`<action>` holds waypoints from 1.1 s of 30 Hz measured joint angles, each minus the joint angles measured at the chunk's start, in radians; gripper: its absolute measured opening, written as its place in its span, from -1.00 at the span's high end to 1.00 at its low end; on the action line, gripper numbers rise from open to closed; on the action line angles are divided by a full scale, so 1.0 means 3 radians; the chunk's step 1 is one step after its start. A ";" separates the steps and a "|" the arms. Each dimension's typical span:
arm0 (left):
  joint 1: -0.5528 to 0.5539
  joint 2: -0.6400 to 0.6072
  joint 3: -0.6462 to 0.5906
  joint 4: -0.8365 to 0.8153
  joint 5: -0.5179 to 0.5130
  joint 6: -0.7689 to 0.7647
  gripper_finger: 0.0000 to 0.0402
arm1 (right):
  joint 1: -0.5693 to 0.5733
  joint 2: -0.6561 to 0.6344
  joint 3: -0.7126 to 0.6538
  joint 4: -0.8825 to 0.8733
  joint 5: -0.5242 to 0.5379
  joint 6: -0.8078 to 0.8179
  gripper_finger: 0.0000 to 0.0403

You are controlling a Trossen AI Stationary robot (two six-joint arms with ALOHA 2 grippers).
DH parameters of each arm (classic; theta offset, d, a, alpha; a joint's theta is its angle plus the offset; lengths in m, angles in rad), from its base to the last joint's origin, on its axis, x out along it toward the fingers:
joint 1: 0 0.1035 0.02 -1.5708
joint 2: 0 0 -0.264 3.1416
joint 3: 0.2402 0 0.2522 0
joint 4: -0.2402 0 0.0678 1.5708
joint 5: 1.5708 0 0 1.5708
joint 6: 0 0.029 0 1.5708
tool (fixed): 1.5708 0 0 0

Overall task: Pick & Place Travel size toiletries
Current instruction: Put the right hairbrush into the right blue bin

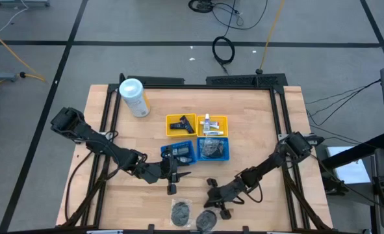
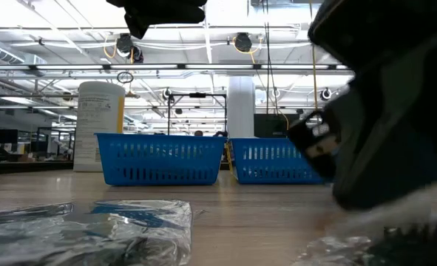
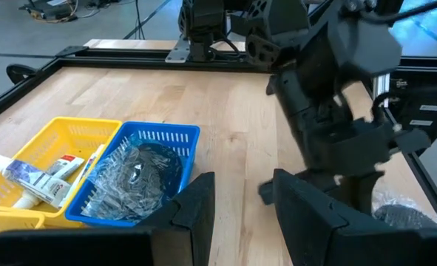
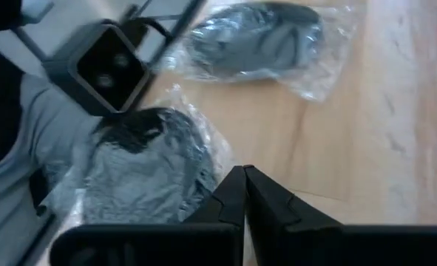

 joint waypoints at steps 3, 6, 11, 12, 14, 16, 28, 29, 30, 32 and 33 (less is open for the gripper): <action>0.0000 0.0000 0.0000 0.0001 0.0000 0.0000 0.32 | -0.0006 -0.0181 0.0000 -0.0156 0.0049 -0.0123 1.00; 0.0000 0.0000 0.0000 0.0000 0.0000 0.0000 0.32 | -0.0016 -0.0405 0.0000 -0.0372 0.0232 -0.0245 1.00; 0.0000 0.0000 -0.0001 0.0002 0.0000 0.0000 0.32 | -0.0023 -0.0737 0.0001 -0.0591 0.0383 -0.0490 1.00; 0.0000 0.0000 -0.0001 0.0002 0.0000 -0.0001 0.32 | -0.0024 -0.0803 0.0001 -0.0669 0.0440 -0.0536 1.00; 0.0000 0.0000 -0.0001 0.0004 0.0000 -0.0001 0.32 | -0.0046 -0.0941 0.0001 -0.0822 0.0521 -0.0604 1.00; 0.0000 0.0000 -0.0001 0.0006 0.0000 0.0000 0.32 | -0.0070 -0.1097 0.0001 -0.1012 0.0621 -0.0658 1.00; 0.0000 0.0000 -0.0001 0.0009 0.0000 -0.0001 0.32 | -0.0326 -0.1903 0.0001 -0.1710 0.1141 -0.0990 1.00; 0.0000 0.0000 -0.0001 0.0009 0.0000 -0.0001 0.32 | -0.0358 -0.1947 0.0001 -0.1750 0.1140 -0.1007 1.00; 0.0000 0.0000 -0.0001 0.0009 0.0000 -0.0001 0.32 | -0.0398 -0.1988 0.0001 -0.1792 0.1145 -0.1021 1.00; 0.0000 0.0000 -0.0001 0.0009 0.0000 -0.0001 0.32 | -0.0485 -0.2040 0.0001 -0.1848 0.1148 -0.1023 1.00; 0.0000 0.0000 -0.0001 0.0009 0.0000 -0.0001 0.32 | -0.0528 -0.2050 0.0001 -0.1867 0.1150 -0.1025 1.00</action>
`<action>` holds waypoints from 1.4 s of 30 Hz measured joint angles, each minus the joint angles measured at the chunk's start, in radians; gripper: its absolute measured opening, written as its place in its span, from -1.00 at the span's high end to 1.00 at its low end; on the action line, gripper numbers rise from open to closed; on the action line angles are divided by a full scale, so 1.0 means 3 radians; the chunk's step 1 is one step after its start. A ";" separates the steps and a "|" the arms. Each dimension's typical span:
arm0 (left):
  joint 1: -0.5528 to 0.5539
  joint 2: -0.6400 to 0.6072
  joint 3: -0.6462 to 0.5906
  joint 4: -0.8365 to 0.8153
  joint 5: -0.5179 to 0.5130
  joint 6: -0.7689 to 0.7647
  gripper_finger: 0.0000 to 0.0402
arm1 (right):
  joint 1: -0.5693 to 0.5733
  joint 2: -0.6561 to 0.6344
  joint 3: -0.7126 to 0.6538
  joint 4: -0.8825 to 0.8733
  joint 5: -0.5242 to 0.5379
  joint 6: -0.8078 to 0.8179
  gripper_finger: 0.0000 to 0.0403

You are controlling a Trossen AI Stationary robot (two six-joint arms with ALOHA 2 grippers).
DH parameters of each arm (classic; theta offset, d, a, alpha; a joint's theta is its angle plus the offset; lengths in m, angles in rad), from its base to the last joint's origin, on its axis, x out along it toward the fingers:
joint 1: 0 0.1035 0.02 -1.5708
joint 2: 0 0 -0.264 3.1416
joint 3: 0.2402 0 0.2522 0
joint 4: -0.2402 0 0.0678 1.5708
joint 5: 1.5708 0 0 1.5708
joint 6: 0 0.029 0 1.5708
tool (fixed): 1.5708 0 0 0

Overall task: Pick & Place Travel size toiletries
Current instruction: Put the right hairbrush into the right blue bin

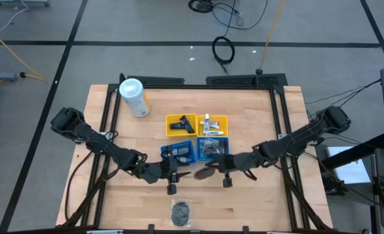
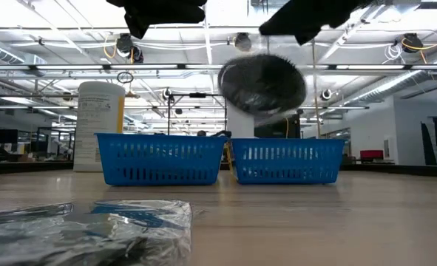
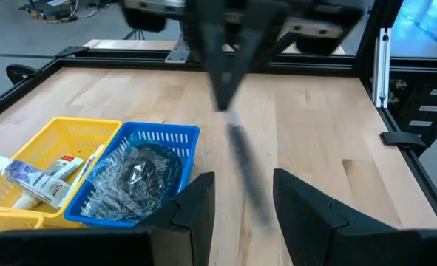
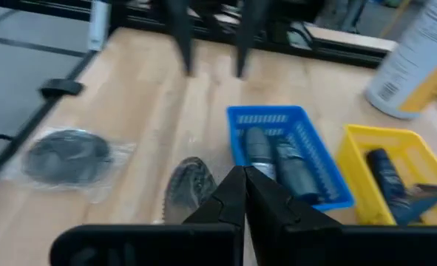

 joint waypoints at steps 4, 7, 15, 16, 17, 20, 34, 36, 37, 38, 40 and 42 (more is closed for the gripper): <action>0.0000 0.0000 0.0000 0.0000 0.0000 0.0000 0.32 | -0.0157 -0.0019 0.0000 -0.0101 0.0001 -0.0011 1.00; 0.0000 0.0000 0.0000 -0.0001 0.0000 0.0000 0.32 | -0.0271 -0.0019 0.0000 -0.0156 -0.0001 -0.0011 1.00; 0.0000 0.0000 0.0000 -0.0001 0.0000 0.0000 0.32 | -0.0519 -0.0020 0.0000 -0.0161 0.0000 -0.0088 1.00; 0.0000 0.0000 0.0000 -0.0001 0.0000 0.0000 0.32 | -0.0552 -0.0028 0.0000 -0.0165 0.0000 -0.0096 1.00; 0.0000 0.0000 0.0000 -0.0001 0.0000 0.0000 0.32 | -0.0578 -0.0047 0.0000 -0.0192 -0.0006 -0.0097 1.00; 0.0000 0.0000 0.0000 -0.0004 0.0000 0.0000 0.32 | -0.0658 -0.0110 0.0003 -0.0273 0.0001 -0.0090 1.00; 0.0000 0.0000 0.0000 -0.0020 0.0000 0.0000 0.32 | -0.0730 -0.0372 -0.0429 -0.0198 0.0050 0.0296 1.00; 0.0000 0.0000 0.0000 -0.0019 0.0000 0.0001 0.32 | -0.0731 -0.0374 -0.0569 -0.0017 0.0054 0.0338 1.00; 0.0004 0.0000 0.0000 -0.0019 0.0000 0.0001 0.32 | -0.0733 -0.0372 -0.0616 0.0072 0.0053 0.0353 1.00; 0.0004 0.0000 0.0000 -0.0019 0.0000 0.0001 0.32 | -0.0732 -0.0372 -0.0645 0.0137 0.0052 0.0355 1.00; 0.0006 0.0000 0.0000 -0.0018 0.0000 0.0001 0.32 | -0.0733 -0.0403 -0.0660 0.0145 0.0052 0.0354 1.00; 0.0006 0.0000 0.0000 -0.0017 0.0000 0.0001 0.32 | -0.0742 -0.0410 -0.0659 0.0162 0.0053 0.0368 1.00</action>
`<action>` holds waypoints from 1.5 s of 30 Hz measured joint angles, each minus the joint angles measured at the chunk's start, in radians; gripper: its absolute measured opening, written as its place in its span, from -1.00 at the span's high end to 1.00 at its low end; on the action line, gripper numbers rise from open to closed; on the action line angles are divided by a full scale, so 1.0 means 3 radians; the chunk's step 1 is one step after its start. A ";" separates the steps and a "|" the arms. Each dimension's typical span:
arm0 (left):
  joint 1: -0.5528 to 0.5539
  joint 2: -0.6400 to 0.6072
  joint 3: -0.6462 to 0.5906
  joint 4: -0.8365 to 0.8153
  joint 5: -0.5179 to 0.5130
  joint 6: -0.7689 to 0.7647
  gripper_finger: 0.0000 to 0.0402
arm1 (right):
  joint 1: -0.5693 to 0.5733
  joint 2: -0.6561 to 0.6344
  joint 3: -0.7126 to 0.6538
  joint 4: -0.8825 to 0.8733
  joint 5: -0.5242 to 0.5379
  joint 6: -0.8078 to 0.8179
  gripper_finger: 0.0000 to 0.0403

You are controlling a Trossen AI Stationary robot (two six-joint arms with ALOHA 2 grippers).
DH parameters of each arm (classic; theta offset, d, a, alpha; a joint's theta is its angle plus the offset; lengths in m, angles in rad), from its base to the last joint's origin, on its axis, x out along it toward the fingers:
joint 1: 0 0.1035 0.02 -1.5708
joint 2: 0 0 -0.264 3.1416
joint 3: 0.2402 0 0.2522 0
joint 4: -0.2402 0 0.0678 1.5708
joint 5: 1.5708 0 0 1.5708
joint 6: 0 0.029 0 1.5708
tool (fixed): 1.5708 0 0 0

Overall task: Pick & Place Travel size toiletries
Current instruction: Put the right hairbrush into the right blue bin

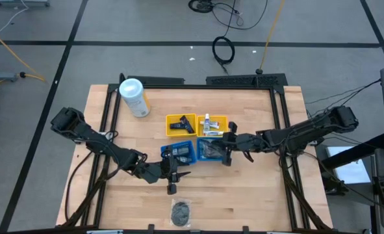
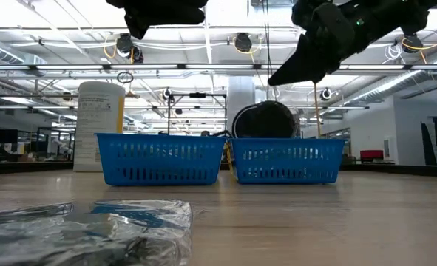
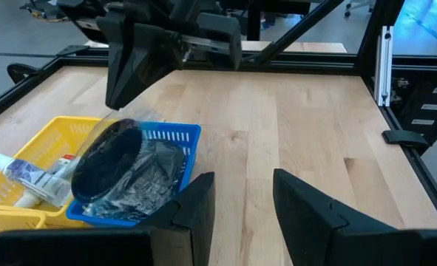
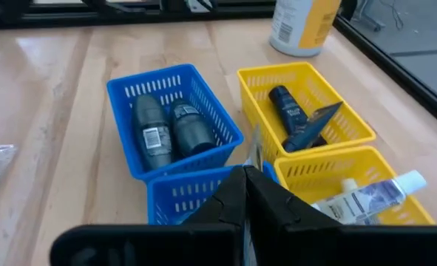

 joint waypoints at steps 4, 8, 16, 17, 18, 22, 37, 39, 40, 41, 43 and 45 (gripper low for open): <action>0.0000 0.0000 0.0000 0.0000 -0.0001 0.0000 0.32 | 0.0042 0.0006 -0.0001 -0.0004 0.0006 0.0018 1.00; 0.0000 0.0000 0.0000 0.0000 -0.0001 0.0000 0.32 | 0.0066 -0.0037 -0.0001 0.0077 -0.0024 0.0062 1.00; 0.0000 0.0000 0.0000 -0.0006 -0.0001 0.0000 0.32 | 0.0109 -0.0047 0.0000 0.0119 -0.0079 0.0120 1.00; 0.0000 0.0000 0.0000 -0.0006 -0.0001 0.0000 0.32 | 0.0123 -0.0036 0.0001 0.0085 -0.0073 0.0122 1.00; 0.0000 0.0000 0.0000 -0.0007 -0.0001 0.0000 0.32 | 0.0138 -0.0028 -0.0015 0.0060 -0.0074 0.0123 1.00; 0.0000 0.0000 0.0000 -0.0018 -0.0001 0.0000 0.32 | 0.0144 -0.0028 -0.0166 0.0206 -0.0071 0.0195 1.00; 0.0000 0.0000 0.0000 -0.0029 -0.0003 -0.0023 0.32 | 0.0140 -0.0028 -0.0571 0.0854 -0.0077 0.0100 0.62; 0.0000 0.0000 0.0000 -0.0033 -0.0003 -0.0024 0.32 | 0.0140 -0.0028 -0.0571 0.0868 -0.0070 0.0094 0.47; 0.0000 0.0000 0.0000 -0.0040 -0.0003 -0.0024 0.32 | 0.0140 -0.0028 -0.0571 0.0861 -0.0070 0.0095 0.39; 0.0000 0.0000 0.0000 -0.0046 -0.0003 -0.0025 0.32 | 0.0140 -0.0028 -0.0571 0.0859 -0.0070 0.0095 0.32; 0.0000 0.0000 0.0000 -0.0062 0.0012 -0.0060 0.32 | 0.0140 -0.0028 -0.0571 0.0897 -0.0076 0.0094 0.20; 0.0000 0.0000 0.0000 -0.0103 0.0125 -0.0171 0.32 | 0.0144 -0.0028 -0.0571 0.0943 -0.0081 0.0094 0.10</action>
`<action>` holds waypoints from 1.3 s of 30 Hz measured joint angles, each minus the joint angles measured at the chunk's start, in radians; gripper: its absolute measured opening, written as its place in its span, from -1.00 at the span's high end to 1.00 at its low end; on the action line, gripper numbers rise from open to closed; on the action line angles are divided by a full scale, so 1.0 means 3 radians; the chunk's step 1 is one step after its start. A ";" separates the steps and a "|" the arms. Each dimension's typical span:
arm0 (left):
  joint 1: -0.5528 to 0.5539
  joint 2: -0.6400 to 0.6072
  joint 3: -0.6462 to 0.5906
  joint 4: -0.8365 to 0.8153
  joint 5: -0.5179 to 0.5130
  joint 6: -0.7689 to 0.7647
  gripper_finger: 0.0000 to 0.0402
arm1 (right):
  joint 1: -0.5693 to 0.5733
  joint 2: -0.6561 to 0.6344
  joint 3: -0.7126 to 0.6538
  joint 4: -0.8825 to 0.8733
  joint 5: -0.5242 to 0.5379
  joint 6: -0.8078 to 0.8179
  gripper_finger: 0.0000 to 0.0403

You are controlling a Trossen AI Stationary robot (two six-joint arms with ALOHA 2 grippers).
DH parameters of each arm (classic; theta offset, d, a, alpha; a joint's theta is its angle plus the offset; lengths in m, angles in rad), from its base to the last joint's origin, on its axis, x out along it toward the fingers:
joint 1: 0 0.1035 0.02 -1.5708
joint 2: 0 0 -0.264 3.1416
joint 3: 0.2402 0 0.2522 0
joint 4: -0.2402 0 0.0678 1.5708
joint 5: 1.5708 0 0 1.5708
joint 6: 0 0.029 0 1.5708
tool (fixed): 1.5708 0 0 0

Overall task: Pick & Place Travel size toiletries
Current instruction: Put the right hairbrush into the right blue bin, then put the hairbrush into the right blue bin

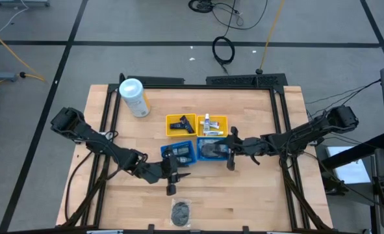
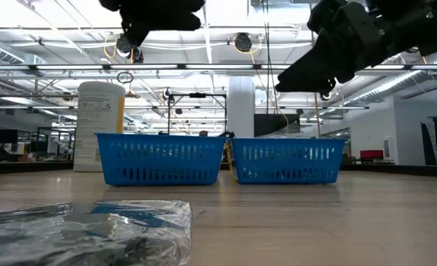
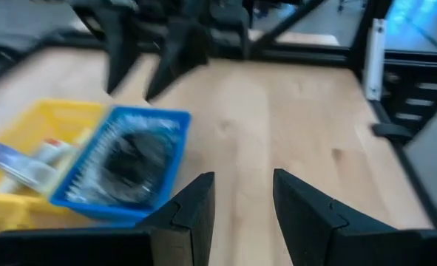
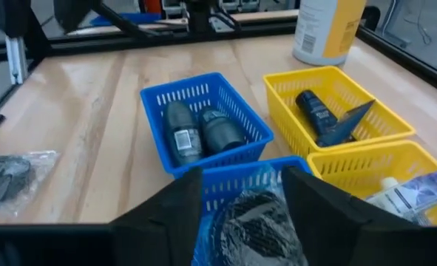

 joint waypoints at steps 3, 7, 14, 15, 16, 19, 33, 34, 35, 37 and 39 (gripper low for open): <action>-0.0004 0.0000 0.0000 -0.0153 0.0312 -0.0237 0.32 | 0.0050 0.0000 0.0000 0.0078 -0.0006 -0.0001 0.01; -0.0079 0.0036 -0.0034 -0.0367 0.0725 -0.0667 0.32 | 0.0164 0.0000 0.0000 0.0169 -0.0007 -0.0029 -0.04; -0.0331 0.0319 -0.0137 -0.0366 0.1034 -0.0993 0.32 | 0.0410 0.0000 0.0000 0.0429 -0.0007 -0.0268 -0.04; -0.0366 0.0372 -0.0137 -0.0350 0.1036 -0.1000 0.32 | 0.0437 0.0000 0.0000 0.0450 -0.0006 -0.0285 -0.04; -0.0396 0.0418 -0.0137 -0.0340 0.1036 -0.1001 0.32 | 0.0460 0.0000 0.0000 0.0462 -0.0005 -0.0297 -0.04; -0.0472 0.0540 -0.0139 -0.0275 0.1035 -0.0973 0.32 | 0.0514 0.0000 0.0000 0.0510 -0.0005 -0.0324 -0.04; -0.0566 0.1130 -0.0138 0.0009 0.1000 -0.0627 0.32 | 0.0582 0.0000 0.0000 0.0513 0.0002 -0.0295 -0.04; -0.0566 0.1140 -0.0137 0.0010 0.0991 -0.0657 0.32 | 0.0582 0.0000 0.0000 0.0513 0.0000 -0.0295 -0.04; -0.0566 0.1157 -0.0133 0.0008 0.0970 -0.0702 0.32 | 0.0581 0.0000 0.0000 0.0511 0.0000 -0.0295 -0.04; -0.0568 0.1194 -0.0131 0.0000 0.0941 -0.0789 0.32 | 0.0580 0.0000 0.0000 0.0510 0.0001 -0.0293 -0.04; -0.0572 0.1231 -0.0128 -0.0002 0.0942 -0.0860 0.32 | 0.0580 0.0000 0.0000 0.0506 0.0002 -0.0290 -0.04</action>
